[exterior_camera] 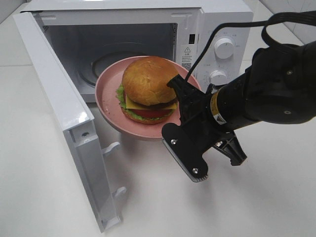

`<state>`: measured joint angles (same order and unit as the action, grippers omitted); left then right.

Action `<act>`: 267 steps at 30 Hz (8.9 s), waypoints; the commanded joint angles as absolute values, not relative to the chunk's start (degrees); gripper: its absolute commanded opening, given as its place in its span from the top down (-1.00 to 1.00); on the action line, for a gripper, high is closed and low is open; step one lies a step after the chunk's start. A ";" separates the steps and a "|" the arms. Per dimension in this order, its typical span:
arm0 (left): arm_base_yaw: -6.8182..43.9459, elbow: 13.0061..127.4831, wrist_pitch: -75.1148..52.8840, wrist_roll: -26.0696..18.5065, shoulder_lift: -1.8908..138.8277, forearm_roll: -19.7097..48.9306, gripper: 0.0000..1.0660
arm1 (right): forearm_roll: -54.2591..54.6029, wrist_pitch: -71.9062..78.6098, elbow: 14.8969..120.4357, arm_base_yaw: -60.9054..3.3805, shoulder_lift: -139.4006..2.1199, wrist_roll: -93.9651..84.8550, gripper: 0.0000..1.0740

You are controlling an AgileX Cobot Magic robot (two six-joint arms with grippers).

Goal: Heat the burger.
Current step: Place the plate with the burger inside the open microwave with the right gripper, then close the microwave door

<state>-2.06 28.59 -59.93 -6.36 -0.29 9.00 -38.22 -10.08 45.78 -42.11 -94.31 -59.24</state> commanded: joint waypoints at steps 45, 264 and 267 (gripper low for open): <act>-2.01 28.42 -59.42 -5.96 -1.43 9.05 1.00 | -13.29 -24.35 76.66 -39.25 -111.73 -81.19 1.00; -2.01 25.04 -23.55 -27.85 28.53 26.64 1.00 | -0.52 -57.41 28.82 -15.30 1.72 2.69 -0.37; -2.01 25.04 -21.43 -32.89 33.80 31.17 1.00 | -0.52 -57.41 28.82 -15.30 1.72 2.69 -0.37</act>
<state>-2.06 25.38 -23.38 -30.83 32.95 28.93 -0.52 -58.16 28.93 -15.30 0.34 3.04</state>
